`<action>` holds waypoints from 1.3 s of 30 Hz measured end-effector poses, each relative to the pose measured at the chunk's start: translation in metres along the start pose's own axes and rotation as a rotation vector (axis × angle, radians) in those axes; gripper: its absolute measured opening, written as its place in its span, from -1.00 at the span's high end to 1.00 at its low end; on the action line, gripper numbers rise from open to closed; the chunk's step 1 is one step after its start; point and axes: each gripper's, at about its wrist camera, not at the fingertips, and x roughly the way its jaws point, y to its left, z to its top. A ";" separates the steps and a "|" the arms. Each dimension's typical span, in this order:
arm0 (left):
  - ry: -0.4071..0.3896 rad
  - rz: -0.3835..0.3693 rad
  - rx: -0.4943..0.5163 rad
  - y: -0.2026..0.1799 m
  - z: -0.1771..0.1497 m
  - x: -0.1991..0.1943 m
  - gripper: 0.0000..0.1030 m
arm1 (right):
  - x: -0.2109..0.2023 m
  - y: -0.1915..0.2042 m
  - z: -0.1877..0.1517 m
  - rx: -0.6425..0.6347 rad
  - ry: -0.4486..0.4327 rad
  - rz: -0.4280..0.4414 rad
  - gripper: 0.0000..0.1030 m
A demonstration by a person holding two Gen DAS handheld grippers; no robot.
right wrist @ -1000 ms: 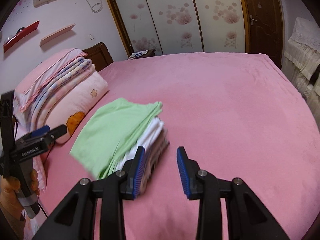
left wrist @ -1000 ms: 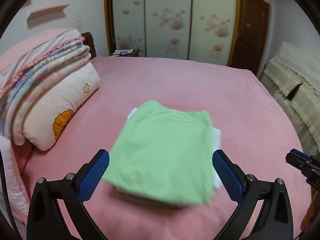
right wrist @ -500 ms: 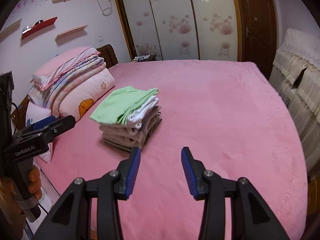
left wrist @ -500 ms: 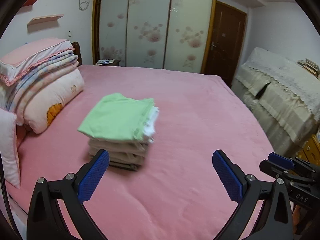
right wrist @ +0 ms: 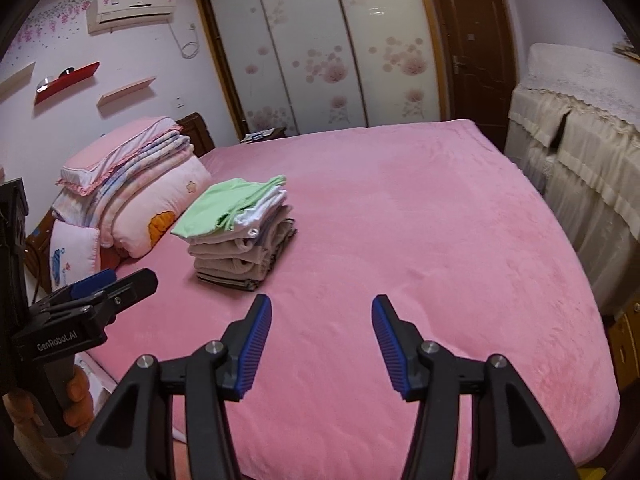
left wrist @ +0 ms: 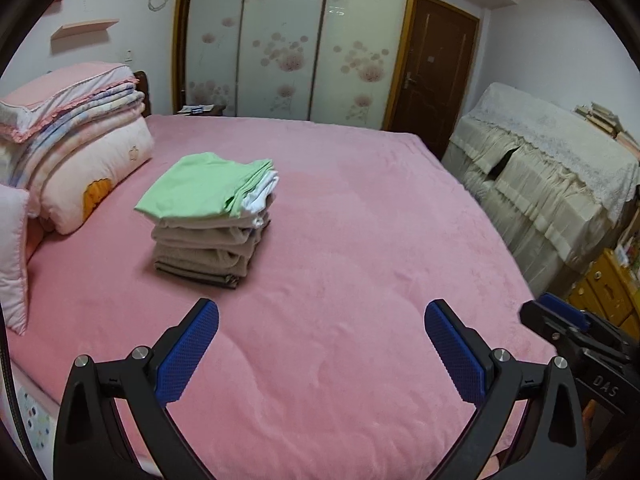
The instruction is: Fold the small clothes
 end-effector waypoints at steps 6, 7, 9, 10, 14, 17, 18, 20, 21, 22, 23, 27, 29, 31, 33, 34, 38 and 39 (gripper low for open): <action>-0.016 0.026 -0.011 -0.007 -0.024 -0.011 -0.99 | -0.017 -0.005 -0.024 0.027 -0.025 -0.037 -0.03; -0.016 0.033 -0.010 -0.008 -0.029 -0.013 -0.99 | -0.021 -0.006 -0.030 0.035 -0.030 -0.046 -0.07; -0.021 0.041 -0.015 -0.011 -0.039 -0.017 -0.99 | -0.028 -0.006 -0.038 0.043 -0.047 -0.063 -0.21; -0.019 0.033 -0.020 -0.013 -0.044 -0.018 -0.99 | -0.033 -0.005 -0.044 0.043 -0.063 -0.077 -0.31; 0.013 0.013 -0.038 -0.015 -0.060 -0.017 -0.99 | -0.043 -0.005 -0.061 0.053 -0.082 -0.119 -0.44; 0.020 0.022 -0.027 -0.021 -0.072 -0.017 -0.99 | -0.044 -0.008 -0.070 0.065 -0.072 -0.109 -0.45; 0.016 0.027 -0.019 -0.023 -0.073 -0.017 -0.99 | -0.043 -0.009 -0.073 0.068 -0.066 -0.112 -0.45; 0.006 0.044 -0.002 -0.027 -0.079 -0.017 -0.99 | -0.042 -0.010 -0.077 0.070 -0.057 -0.121 -0.45; 0.003 0.053 0.007 -0.030 -0.083 -0.018 -0.99 | -0.040 -0.010 -0.078 0.070 -0.052 -0.121 -0.45; 0.004 0.055 0.011 -0.031 -0.084 -0.017 -0.99 | -0.040 -0.010 -0.081 0.068 -0.049 -0.122 -0.45; 0.010 0.058 0.018 -0.033 -0.086 -0.016 -0.99 | -0.038 -0.009 -0.082 0.063 -0.042 -0.123 -0.45; 0.016 0.060 0.024 -0.035 -0.088 -0.014 -0.99 | -0.035 -0.007 -0.086 0.047 -0.030 -0.128 -0.45; 0.019 0.064 0.028 -0.036 -0.089 -0.013 -0.99 | -0.035 -0.005 -0.087 0.035 -0.031 -0.135 -0.45; 0.025 0.062 0.027 -0.036 -0.090 -0.013 -0.99 | -0.034 -0.001 -0.089 0.017 -0.032 -0.145 -0.45; 0.026 0.069 0.028 -0.035 -0.091 -0.012 -0.99 | -0.033 0.001 -0.090 0.013 -0.033 -0.149 -0.45; 0.029 0.072 0.026 -0.034 -0.091 -0.012 -0.99 | -0.033 0.001 -0.091 0.013 -0.032 -0.149 -0.45; 0.044 0.075 0.014 -0.033 -0.093 -0.010 -0.99 | -0.032 0.003 -0.092 0.008 -0.026 -0.152 -0.45; 0.046 0.075 0.014 -0.033 -0.093 -0.009 -0.99 | -0.032 0.004 -0.092 0.006 -0.027 -0.154 -0.45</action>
